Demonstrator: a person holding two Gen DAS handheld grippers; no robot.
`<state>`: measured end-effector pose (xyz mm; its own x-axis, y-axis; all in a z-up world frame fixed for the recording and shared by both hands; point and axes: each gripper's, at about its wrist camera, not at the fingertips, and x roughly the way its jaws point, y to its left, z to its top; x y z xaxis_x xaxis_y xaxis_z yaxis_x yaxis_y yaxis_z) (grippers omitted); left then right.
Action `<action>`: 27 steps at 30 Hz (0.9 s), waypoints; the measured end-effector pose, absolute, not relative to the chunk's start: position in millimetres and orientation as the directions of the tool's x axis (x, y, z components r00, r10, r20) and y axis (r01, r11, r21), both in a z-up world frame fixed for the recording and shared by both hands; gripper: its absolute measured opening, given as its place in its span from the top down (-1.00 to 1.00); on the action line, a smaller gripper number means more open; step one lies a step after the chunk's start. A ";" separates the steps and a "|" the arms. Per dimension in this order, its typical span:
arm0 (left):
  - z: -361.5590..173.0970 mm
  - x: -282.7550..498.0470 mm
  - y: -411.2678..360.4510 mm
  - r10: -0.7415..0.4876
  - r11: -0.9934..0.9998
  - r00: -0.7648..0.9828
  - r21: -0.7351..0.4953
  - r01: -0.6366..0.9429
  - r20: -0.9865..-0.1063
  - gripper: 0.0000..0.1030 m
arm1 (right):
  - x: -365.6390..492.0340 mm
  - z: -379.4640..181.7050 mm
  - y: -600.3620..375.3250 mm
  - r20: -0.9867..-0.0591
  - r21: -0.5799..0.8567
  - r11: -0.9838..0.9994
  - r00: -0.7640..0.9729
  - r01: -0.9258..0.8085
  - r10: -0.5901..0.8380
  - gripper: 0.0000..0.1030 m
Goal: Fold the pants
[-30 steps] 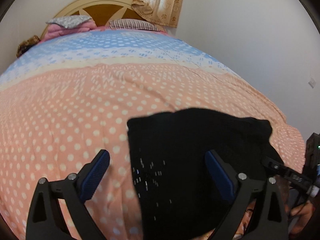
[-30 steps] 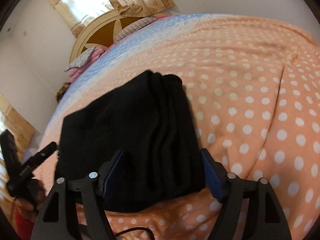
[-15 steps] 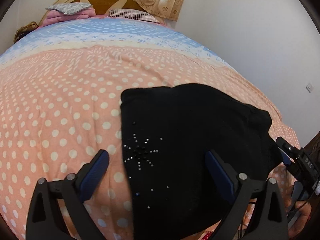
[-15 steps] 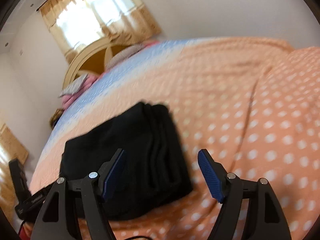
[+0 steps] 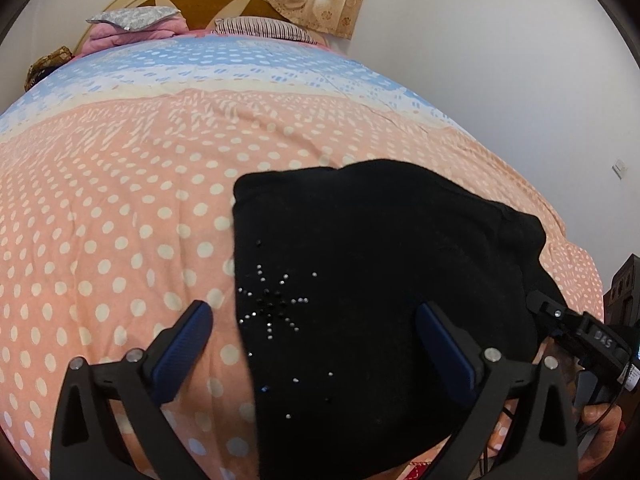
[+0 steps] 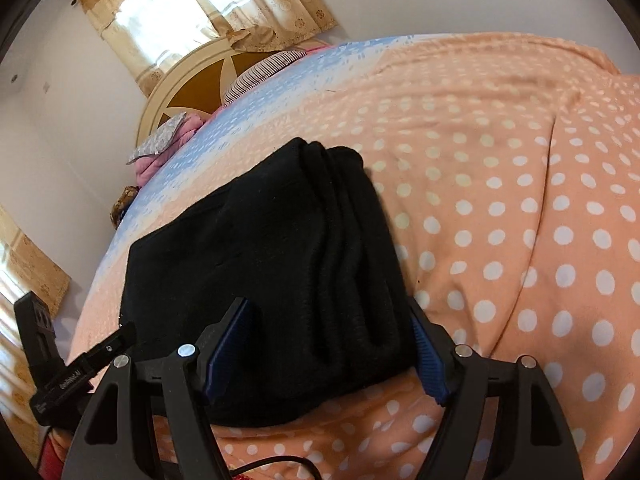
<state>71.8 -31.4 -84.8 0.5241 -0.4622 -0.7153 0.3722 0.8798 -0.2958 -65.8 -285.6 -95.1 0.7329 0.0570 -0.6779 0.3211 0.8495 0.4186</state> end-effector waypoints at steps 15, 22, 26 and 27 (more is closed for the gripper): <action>-65.7 65.8 -26.2 -0.549 0.832 0.512 -0.368 0.416 -0.661 0.58 | -70.8 -64.2 -243.4 -0.663 0.185 0.957 0.747 0.224 -0.047 0.42; -41.2 62.8 -10.0 -0.543 0.839 0.587 -0.364 0.405 -0.600 0.66 | -77.4 -27.7 -216.9 -0.592 0.104 0.983 0.804 0.153 -0.062 0.43; -26.1 65.5 8.1 -0.515 0.857 0.639 -0.337 0.389 -0.571 0.68 | -64.3 -10.0 -197.7 -0.561 0.089 0.992 0.827 0.084 -0.020 0.43; -23.0 67.0 14.3 -0.508 0.861 0.650 -0.335 0.382 -0.565 0.69 | -60.9 -6.2 -193.3 -0.554 0.086 0.994 0.833 0.067 -0.009 0.43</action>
<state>67.0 14.3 -23.0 0.6504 -0.5082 -0.5646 0.3817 0.8612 -0.3355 -60.9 -193.3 -6.2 0.8326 -0.0086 -0.5538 0.0672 0.9941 0.0855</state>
